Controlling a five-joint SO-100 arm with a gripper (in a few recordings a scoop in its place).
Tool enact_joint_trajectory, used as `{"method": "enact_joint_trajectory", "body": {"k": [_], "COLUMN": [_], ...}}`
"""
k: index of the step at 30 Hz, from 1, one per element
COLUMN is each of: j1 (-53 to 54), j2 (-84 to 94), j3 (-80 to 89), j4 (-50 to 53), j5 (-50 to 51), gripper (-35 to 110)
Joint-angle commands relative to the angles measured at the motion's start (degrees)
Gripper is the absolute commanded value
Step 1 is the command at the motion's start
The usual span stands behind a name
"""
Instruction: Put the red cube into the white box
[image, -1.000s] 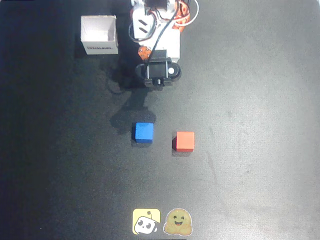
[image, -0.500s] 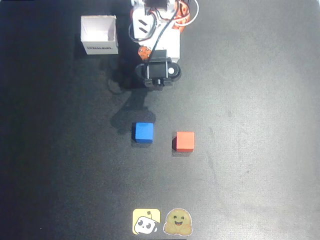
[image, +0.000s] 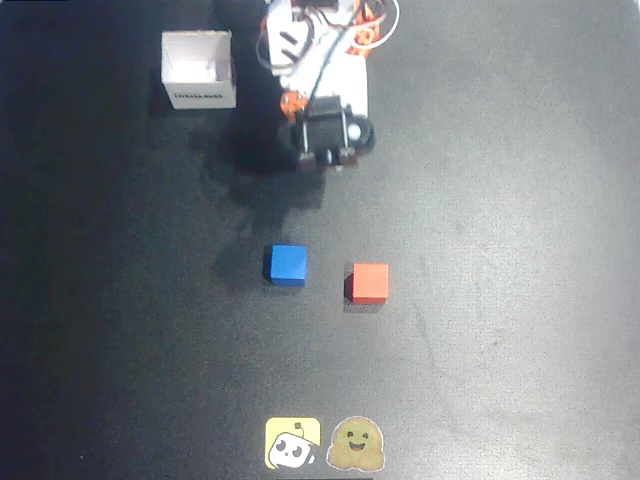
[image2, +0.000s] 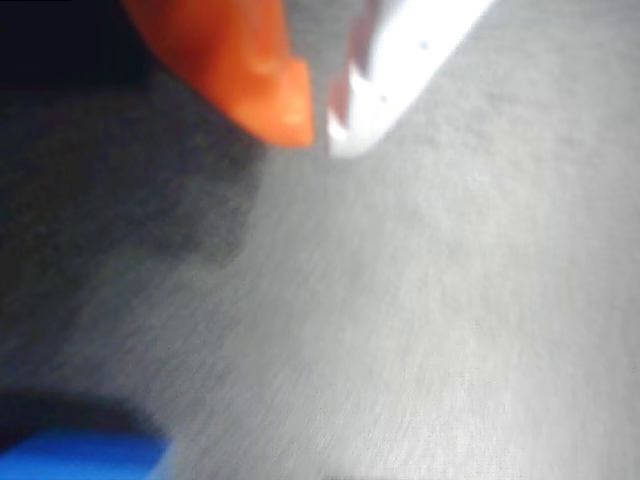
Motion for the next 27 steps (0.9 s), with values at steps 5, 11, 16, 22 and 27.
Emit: {"method": "enact_joint_trajectory", "body": {"k": [5,11,16,22,27], "j1": [-4.0,-7.0,-8.2,-10.1,-11.5], "j2": [-46.1,-61.3,-67.2,-70.2,-71.9], "j3": [-39.7,-50.4,-51.9,-52.1,-51.2], "j4": [2.8,0.5,-4.7,-9.0,-12.3], "j5": [2.6,7.5,6.7,8.8,10.6], "gripper": [0,0,15,30,31]}}
